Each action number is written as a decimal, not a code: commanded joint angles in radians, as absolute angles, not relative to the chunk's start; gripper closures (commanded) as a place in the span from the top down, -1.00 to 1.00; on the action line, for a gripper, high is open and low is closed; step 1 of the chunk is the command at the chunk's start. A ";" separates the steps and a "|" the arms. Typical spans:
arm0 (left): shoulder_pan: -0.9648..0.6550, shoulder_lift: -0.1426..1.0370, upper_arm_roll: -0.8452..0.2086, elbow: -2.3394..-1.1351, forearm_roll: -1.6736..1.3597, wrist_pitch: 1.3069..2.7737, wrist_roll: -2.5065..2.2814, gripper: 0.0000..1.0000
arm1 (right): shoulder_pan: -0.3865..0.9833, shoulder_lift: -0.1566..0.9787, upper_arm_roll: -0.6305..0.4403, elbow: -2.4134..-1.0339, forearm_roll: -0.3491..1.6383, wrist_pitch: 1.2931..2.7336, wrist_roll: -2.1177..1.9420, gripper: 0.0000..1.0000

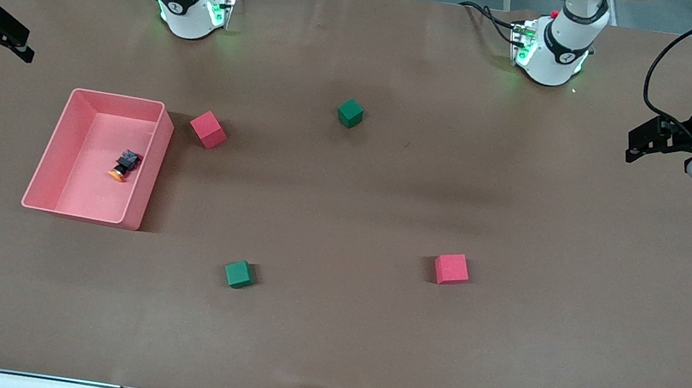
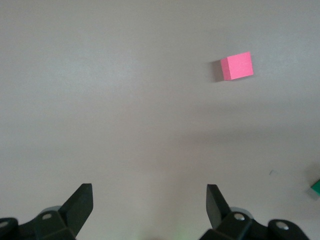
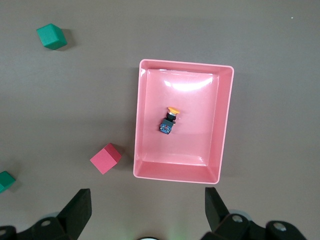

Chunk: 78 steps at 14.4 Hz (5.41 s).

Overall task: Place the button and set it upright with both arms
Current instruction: 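Move the right gripper over the pink tray toward the button, then lower the right gripper into the tray and grasp the yellow button, then lift the button out of the tray and carry it to mid-table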

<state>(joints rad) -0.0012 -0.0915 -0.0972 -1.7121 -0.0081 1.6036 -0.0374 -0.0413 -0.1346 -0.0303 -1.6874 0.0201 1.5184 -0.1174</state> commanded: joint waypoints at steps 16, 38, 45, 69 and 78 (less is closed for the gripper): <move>-0.006 -0.081 -0.104 -1.683 -0.005 1.629 -0.083 1.00 | -0.095 -0.155 -0.021 -2.043 0.018 1.825 -0.140 1.00; 0.011 -0.051 -0.118 -1.669 -0.002 1.617 -0.040 1.00 | -0.135 0.354 -0.020 -2.263 0.020 2.545 -0.146 1.00; 0.008 -0.051 -0.120 -1.671 -0.002 1.617 -0.057 1.00 | -0.137 0.405 -0.020 -2.267 0.020 2.592 -0.144 0.41; 0.011 -0.051 -0.120 -1.674 0.009 1.634 -0.003 1.00 | 0.277 0.290 -0.011 -1.600 0.061 1.695 0.199 -0.92; 0.009 -0.037 -0.118 -1.672 0.008 1.634 -0.024 1.00 | 0.658 0.527 -0.012 -1.470 0.095 1.989 0.347 -0.92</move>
<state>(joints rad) 0.0058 -0.0459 -0.1151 -1.6834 -0.0078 1.6306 -0.0199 0.6201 0.4643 0.0020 -1.5442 0.0895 1.9881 0.3861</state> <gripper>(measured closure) 0.000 0.599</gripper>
